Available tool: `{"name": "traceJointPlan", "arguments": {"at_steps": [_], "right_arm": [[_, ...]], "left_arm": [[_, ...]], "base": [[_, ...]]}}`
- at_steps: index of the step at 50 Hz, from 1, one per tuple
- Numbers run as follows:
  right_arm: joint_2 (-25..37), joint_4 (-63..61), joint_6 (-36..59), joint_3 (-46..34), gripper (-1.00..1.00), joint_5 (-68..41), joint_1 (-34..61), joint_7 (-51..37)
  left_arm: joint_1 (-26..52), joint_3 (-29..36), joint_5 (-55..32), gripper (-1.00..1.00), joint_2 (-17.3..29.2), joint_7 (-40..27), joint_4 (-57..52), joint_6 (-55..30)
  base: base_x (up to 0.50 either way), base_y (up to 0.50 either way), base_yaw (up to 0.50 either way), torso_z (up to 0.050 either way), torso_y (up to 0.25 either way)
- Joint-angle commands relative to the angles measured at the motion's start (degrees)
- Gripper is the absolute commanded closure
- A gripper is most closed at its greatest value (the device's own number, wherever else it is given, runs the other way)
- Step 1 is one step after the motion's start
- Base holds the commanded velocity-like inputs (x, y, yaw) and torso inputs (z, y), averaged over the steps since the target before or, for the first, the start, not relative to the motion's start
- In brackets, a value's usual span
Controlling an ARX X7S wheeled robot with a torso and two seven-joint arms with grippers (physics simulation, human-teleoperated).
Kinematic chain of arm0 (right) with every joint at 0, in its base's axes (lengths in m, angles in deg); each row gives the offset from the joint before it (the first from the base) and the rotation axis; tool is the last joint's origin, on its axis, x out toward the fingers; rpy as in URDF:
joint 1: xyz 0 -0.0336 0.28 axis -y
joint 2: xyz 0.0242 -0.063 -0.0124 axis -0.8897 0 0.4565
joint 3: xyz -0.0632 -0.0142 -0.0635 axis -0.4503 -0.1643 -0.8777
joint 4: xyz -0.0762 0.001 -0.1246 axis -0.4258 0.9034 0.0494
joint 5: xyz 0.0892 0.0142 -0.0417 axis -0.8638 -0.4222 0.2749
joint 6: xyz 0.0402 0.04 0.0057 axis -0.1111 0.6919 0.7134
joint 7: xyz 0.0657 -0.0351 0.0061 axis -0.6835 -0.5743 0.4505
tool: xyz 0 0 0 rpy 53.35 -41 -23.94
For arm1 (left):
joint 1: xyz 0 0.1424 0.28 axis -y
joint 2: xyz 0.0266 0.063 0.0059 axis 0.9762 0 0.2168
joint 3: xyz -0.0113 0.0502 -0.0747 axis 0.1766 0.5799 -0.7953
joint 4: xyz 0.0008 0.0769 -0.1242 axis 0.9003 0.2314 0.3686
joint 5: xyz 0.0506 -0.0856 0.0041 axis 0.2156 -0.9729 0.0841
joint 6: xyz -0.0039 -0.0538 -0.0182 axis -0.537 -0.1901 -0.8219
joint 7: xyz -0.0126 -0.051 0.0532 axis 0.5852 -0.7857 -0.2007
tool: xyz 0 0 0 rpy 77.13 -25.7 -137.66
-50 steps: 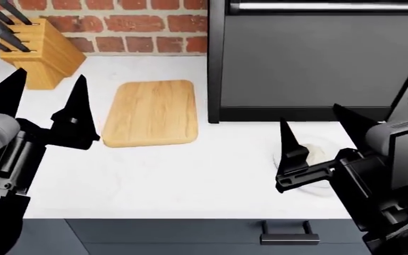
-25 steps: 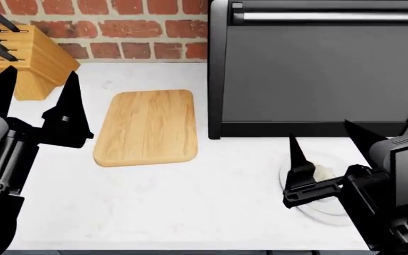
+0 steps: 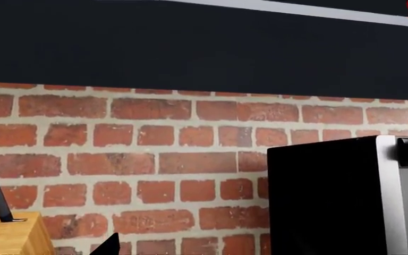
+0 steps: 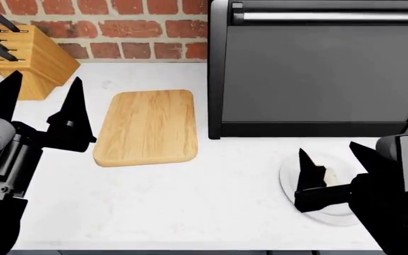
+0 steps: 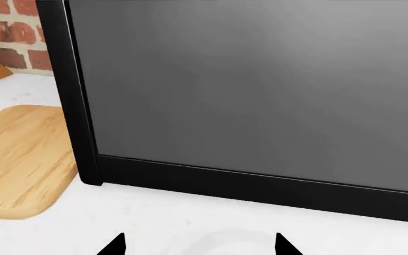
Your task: Pick the dumpling from the plate and place it on the cutting board. Then pick the condiment bottle from the cabinet and place it next to the cutting board.
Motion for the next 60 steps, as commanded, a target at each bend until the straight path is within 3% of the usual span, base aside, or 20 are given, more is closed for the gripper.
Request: {"name": "traceJointPlan", "arguments": {"at_steps": [1,60], "right_arm": [[1.27,3.01,0.16,-2.27,-1.0,-4.92,1.12,-4.17],[3.11,8.04,1.06,-8.51,-1.0,-0.78,-0.28,-2.54]], "left_arm": [[-0.35,0.28,0.25,-1.0,-0.02,0.07,0.32,0.42],[-0.64,1.82,0.42,-1.0,0.53,-0.05,0.9,0.89]], "base": [[0.0,0.0,0.0,0.0,0.0],[0.0,0.0,0.0,0.0,0.0]]}}
